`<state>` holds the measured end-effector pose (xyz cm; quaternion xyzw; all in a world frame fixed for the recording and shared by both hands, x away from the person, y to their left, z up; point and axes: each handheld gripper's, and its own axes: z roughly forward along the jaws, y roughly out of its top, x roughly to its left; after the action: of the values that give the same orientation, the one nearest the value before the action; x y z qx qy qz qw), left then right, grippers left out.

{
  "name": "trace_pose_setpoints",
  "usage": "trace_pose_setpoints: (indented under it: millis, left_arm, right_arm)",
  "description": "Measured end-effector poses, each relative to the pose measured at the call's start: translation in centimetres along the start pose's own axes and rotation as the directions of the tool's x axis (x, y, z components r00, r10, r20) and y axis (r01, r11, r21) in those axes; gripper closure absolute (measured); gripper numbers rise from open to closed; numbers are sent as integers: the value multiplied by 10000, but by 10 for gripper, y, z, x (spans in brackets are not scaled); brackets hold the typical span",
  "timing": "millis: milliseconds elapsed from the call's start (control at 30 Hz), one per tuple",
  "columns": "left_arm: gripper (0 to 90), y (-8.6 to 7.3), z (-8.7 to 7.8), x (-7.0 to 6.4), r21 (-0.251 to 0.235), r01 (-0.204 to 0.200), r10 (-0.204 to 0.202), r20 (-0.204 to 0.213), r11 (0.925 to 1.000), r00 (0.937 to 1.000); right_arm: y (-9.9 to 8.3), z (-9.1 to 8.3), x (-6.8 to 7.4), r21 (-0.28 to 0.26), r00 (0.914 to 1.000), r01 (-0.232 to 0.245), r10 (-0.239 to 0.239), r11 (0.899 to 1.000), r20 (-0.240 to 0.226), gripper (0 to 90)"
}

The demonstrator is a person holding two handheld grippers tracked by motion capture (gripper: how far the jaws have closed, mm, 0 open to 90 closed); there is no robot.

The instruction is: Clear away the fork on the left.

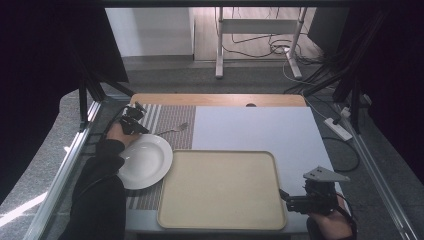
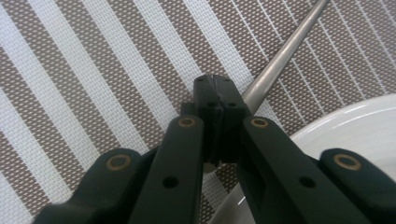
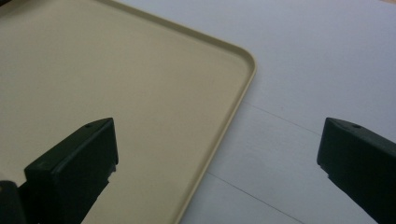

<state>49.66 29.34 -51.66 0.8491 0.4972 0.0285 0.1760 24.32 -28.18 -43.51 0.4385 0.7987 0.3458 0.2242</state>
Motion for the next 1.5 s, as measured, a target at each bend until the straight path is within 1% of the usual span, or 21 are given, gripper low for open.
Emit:
trace_pose_setpoints:
  millis: [100, 233, 267, 333, 367, 433, 533, 567, 600, 700, 733, 767, 833, 1000, 1100, 1167, 1233, 1267, 1300, 1433, 1500]
  left_arm:
    - [884, 0, -1, 2, -51, 79, -79, 100, 10000, 9999]
    - [804, 0, -8, 5, -655, 399, -390, 143, 9971, 9991]
    - [725, 1, -9, 5, -819, 400, -391, 122, 9958, 9992]
    - [692, 1, -12, 5, -1011, 357, -342, 158, 9942, 9993]
    - [578, 2, -12, 5, -1133, 265, -248, 168, 9932, 9996]
    - [540, 3, -12, 2, -1273, 44, -30, 112, 9918, 9999]
    - [318, 7, -10, -3, -1377, -146, 163, 111, 9904, 9998]
    - [318, 8, -9, -4, -1439, -188, 215, 172, 9894, 9996]
    - [188, 10, -8, -6, -1446, -175, 201, 163, 9893, 9997]
    - [151, 15, -3, -9, -1212, -169, 245, 621, 9925, 9978]
    - [61, 16, 0, -9, -1115, -160, 258, 869, 9936, 9959]
    - [38, 17, 2, -10, -1053, -189, 303, 1078, 9943, 9937]
    - [9, 20, 7, -13, -930, -309, 399, 962, 9952, 9946]
    - [17, 25, 19, -19, -537, -618, 655, 701, 9966, 9954]
    - [94, 28, 23, -25, -381, -938, 942, 77, 9949, 9955]
    - [134, 28, 22, -28, -384, -1315, 1296, -465, 9906, 9905]
    - [220, 27, 21, -29, -567, -1562, 1543, -359, 9861, 9874]
    - [362, 26, 19, -30, -628, -1688, 1670, -317, 9837, 9854]
    - [362, 25, 17, -30, -737, -1802, 1785, -294, 9809, 9835]
    - [738, 24, 15, -32, -773, -2190, 2200, 39, 9727, 9755]
    - [775, 25, 15, -34, -703, -2364, 2373, 41, 9691, 9714]
  right_arm:
    - [0, 0, 0, 3, 10000, -2, 2, 10000, 5, 0]
    - [0, 0, 0, -18, 10000, 10, -10, 10000, 2, 0]
    - [0, 0, 0, -8, 10000, 8, -8, 10000, 3, 0]
    - [0, 0, 0, -6, 10000, 5, -5, 10000, 1, 0]
    - [0, 0, 0, -4, 10000, 9, -9, 10000, 4, 0]
    - [0, 0, 0, -6, 10000, 12, -12, 10000, 6, 0]
    - [0, 0, 0, -5, 10000, 32, -32, 10000, 8, 0]
    - [0, 0, 0, -5, 10000, 32, -32, 10000, 8, 0]
    - [0, 0, 0, 14, 10000, 51, -51, 10000, 14, 0]
    - [0, 0, 0, 20, 10000, 50, -50, 10000, 12, 0]
    - [0, 0, 0, 24, 10000, 54, -54, 10000, 12, 0]
    - [0, 0, 0, 24, 10000, 54, -54, 10000, 12, 0]
    - [0, 0, 0, 32, 10000, 61, -61, 10000, 11, 0]
    - [0, 0, 0, 50, 10000, 77, -77, 10000, 11, 0]
    - [0, 1, 1, 72, 10000, 84, -84, 9999, 17, 0]
    - [0, 1, 1, 74, 10000, 87, -87, 9999, 16, 0]
    - [0, 1, 1, 79, 10000, 87, -87, 9999, 18, 0]
    - [0, 1, 1, 85, 10000, 91, -92, 9999, 17, 0]
    - [0, 1, 1, 85, 10000, 91, -92, 9999, 17, 0]
    - [0, 1, 1, 102, 9999, 123, -123, 9999, 19, 0]
    - [0, 1, 1, 102, 9999, 123, -123, 9999, 16, 0]
